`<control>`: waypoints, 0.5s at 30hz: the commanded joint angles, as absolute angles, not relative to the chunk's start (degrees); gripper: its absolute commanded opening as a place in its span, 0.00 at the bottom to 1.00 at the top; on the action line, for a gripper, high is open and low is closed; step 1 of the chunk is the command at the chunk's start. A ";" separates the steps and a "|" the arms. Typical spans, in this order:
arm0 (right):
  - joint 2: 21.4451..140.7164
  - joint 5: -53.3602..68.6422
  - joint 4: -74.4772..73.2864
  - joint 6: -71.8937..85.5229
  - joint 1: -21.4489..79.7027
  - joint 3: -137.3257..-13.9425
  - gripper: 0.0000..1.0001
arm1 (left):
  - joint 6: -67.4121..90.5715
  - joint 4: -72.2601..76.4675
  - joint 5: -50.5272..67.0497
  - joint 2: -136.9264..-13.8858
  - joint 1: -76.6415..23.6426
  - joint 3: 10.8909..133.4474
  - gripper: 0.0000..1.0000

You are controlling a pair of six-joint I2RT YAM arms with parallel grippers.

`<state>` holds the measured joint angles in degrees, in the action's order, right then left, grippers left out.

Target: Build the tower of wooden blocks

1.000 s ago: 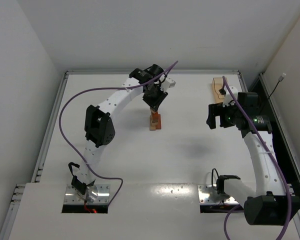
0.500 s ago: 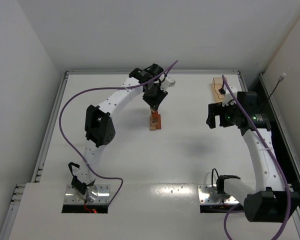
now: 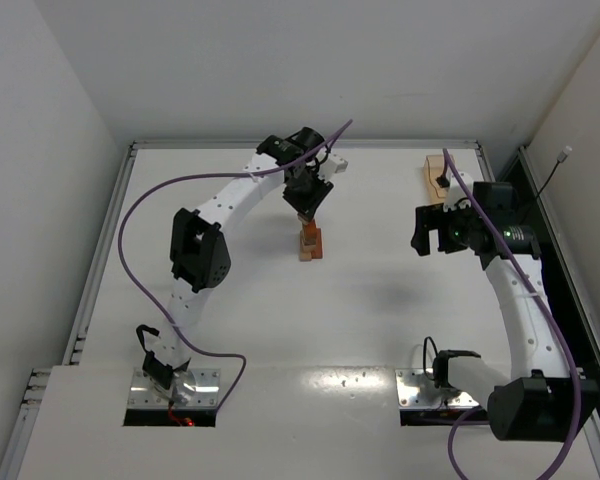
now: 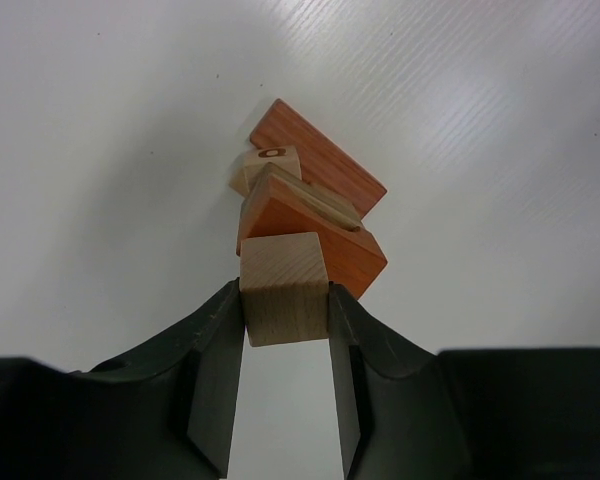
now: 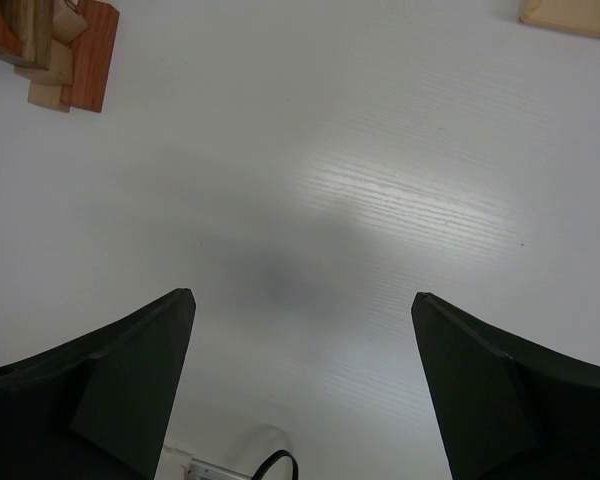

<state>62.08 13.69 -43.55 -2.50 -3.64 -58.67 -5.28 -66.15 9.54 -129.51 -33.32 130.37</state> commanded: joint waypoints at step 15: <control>63.28 15.12 -40.43 -1.67 -3.96 -59.15 0.88 | -4.83 -65.57 11.25 -129.55 -32.87 132.63 0.64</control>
